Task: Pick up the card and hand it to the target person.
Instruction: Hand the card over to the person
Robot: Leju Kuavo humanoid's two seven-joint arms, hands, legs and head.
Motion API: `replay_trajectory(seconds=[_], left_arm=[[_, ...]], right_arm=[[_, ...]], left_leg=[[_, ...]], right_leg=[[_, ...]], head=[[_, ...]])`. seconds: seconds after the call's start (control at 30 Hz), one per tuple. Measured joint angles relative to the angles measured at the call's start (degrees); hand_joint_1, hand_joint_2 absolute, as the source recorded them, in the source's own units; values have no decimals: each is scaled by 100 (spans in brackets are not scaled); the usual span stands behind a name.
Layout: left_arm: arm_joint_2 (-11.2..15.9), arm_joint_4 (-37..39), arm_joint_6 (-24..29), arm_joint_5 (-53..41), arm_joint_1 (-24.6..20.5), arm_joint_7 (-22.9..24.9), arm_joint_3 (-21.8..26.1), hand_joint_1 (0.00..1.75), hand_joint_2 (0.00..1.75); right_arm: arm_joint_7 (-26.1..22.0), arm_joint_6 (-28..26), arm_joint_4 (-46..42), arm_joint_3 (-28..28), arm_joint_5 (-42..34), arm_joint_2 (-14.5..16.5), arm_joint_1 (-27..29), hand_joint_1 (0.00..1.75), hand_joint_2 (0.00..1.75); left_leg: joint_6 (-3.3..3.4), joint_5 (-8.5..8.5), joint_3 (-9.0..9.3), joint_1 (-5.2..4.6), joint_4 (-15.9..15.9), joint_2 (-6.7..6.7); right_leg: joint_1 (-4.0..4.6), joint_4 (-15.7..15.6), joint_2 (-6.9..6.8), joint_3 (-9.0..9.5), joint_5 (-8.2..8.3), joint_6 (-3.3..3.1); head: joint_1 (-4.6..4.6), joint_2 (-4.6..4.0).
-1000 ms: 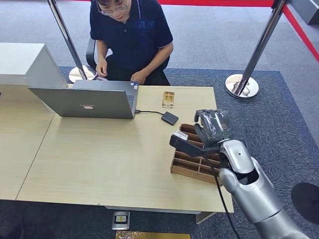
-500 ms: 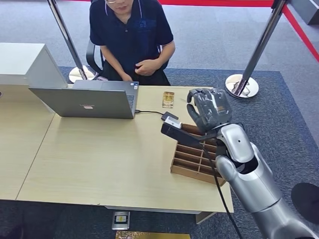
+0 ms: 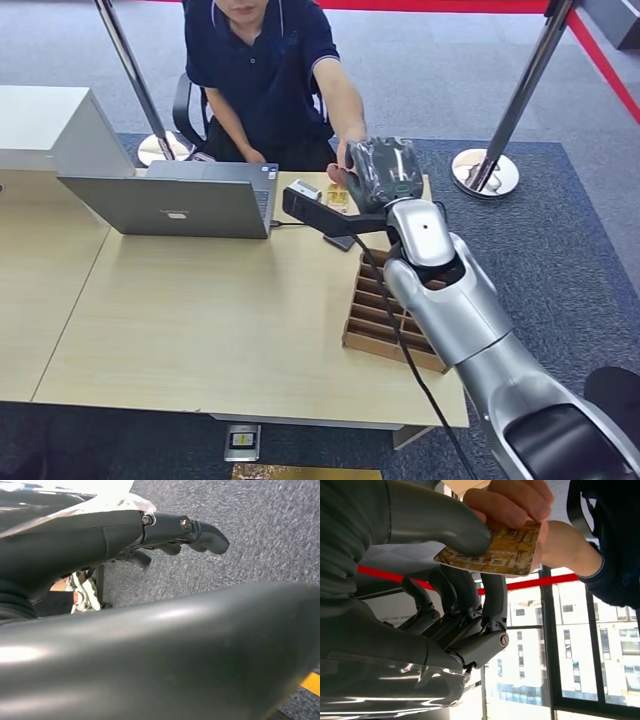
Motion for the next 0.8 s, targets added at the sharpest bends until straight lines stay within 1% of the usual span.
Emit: replay_trajectory(seconds=[0.2,0.23,0.27,0.33,0.37,0.4,0.57,0.67,0.8], left_arm=[[3,0,-15,-60,-13,72,-85,0,0],[4,0,-15,-66,-14,80,-93,0,0],[5,0,-16,-70,-14,87,-98,0,0],[8,0,-24,-73,-13,97,-105,0,0],[9,-1,-30,-75,-13,98,-109,0,0],[10,-1,-42,-77,-13,99,-113,0,0],[14,-2,-79,-93,-14,85,-123,0,0],[17,-2,-85,-98,-14,57,-125,0,0],[24,-2,-95,-113,-13,44,-131,0,0]], right_arm=[[77,9,639,12,85,268,-251,143,175],[83,8,722,12,91,294,-270,137,175],[86,7,788,12,95,312,-282,125,175],[88,7,895,12,98,336,-297,55,175],[89,7,943,12,99,345,-307,24,175],[89,8,989,12,102,353,-318,0,175],[78,-4,1187,12,117,393,-367,0,175],[-24,-46,1261,11,86,398,-369,0,175],[-413,-103,1315,5,-93,396,-362,0,0]], left_leg=[[0,0,0,0,0,0],[0,0,0,0,0,0],[0,0,0,0,0,-1],[0,0,0,0,0,-1],[0,0,0,0,0,-1],[0,0,0,0,0,-1],[0,0,0,0,0,-1],[0,0,0,0,0,0],[0,0,1,0,1,0]], right_leg=[[0,-1,0,0,0,0],[0,-1,0,0,0,0],[0,-1,0,0,0,0],[0,-1,0,0,0,0],[0,-1,0,0,0,0],[0,-1,0,0,0,0],[0,-1,0,-1,0,0],[0,-1,0,-1,0,0],[0,-1,0,-1,0,0]], head=[[-1,0],[0,0],[1,0],[1,0],[1,0],[1,0],[0,0],[1,0],[0,0]])
